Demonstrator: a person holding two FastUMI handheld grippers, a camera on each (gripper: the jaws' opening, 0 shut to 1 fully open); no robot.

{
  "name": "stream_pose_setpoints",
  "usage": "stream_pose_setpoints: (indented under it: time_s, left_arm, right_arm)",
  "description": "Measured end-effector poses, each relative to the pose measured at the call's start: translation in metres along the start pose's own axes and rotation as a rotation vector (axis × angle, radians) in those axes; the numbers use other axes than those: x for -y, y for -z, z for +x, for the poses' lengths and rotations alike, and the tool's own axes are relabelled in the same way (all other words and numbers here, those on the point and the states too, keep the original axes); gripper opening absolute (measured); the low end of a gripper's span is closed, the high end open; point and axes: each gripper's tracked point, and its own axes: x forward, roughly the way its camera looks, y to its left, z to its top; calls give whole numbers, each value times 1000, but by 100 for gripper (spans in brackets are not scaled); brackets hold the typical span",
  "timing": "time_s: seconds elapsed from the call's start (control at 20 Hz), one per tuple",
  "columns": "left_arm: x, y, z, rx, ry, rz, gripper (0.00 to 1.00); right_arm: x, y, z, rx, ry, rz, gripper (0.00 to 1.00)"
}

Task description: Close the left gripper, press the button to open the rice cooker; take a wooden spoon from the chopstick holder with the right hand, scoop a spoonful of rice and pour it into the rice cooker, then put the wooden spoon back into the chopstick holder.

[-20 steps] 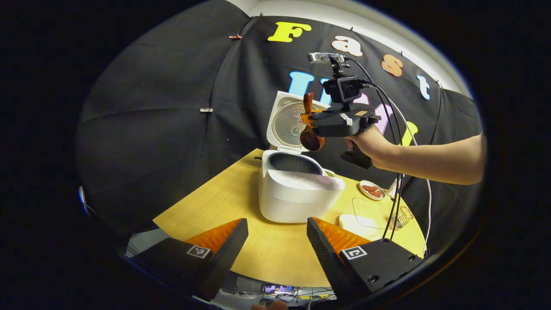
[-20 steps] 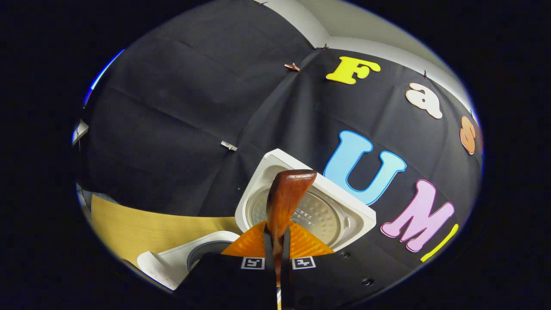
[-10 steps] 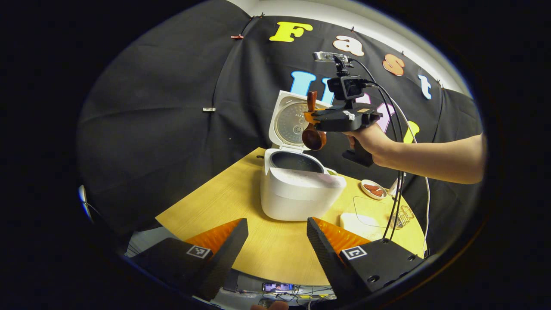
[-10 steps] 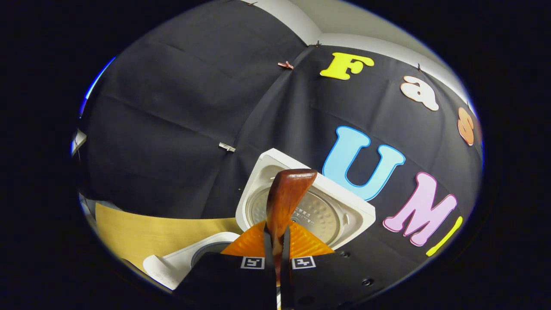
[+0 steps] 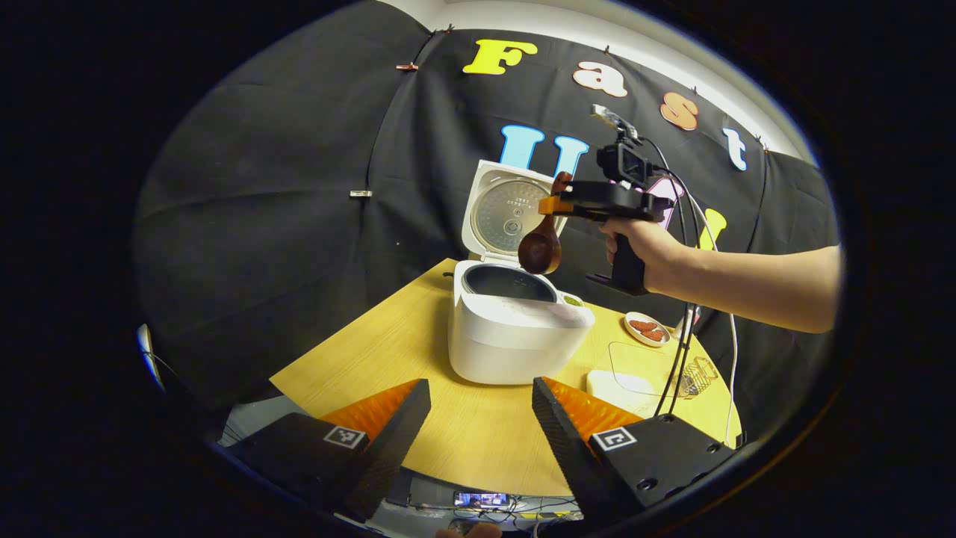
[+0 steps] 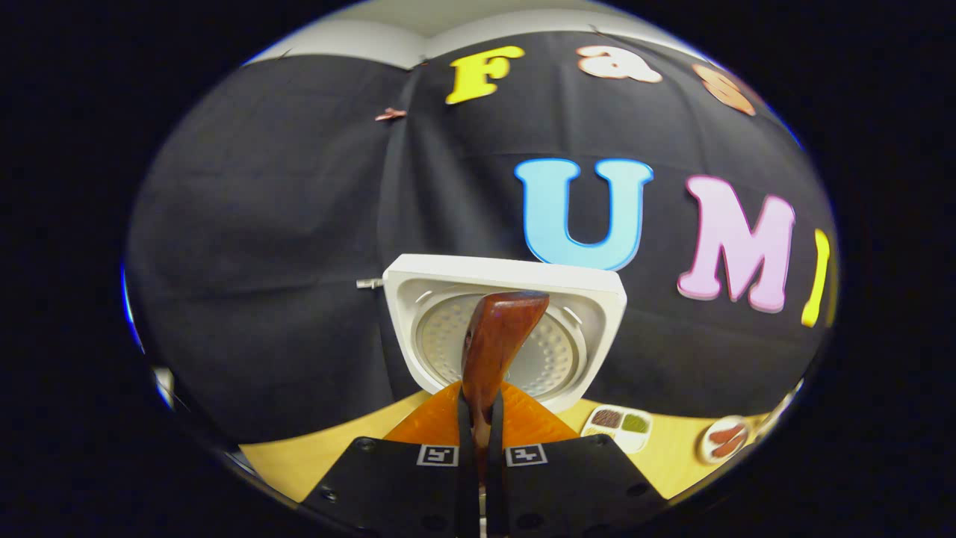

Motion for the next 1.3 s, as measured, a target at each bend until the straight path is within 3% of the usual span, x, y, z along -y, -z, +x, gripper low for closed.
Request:
stream_pose_setpoints:
  time_s: [0.1,0.35,0.6,1.0,1.3]
  left_arm:
    - [5,1,-2,0,0,6,95]
    - [15,-1,0,7,4,16,95]
    - [25,-13,7,29,6,63,95]
    - [68,-27,29,43,60,130,95]
    - [106,-32,35,40,86,161,95]
  right_arm:
    - [16,-12,-19,13,6,98,8]
    - [69,-52,-87,124,40,185,8]
    - [140,-67,-168,188,123,166,8]
    - [294,-44,-302,202,366,166,8]
    - [407,20,-374,176,550,239,8]
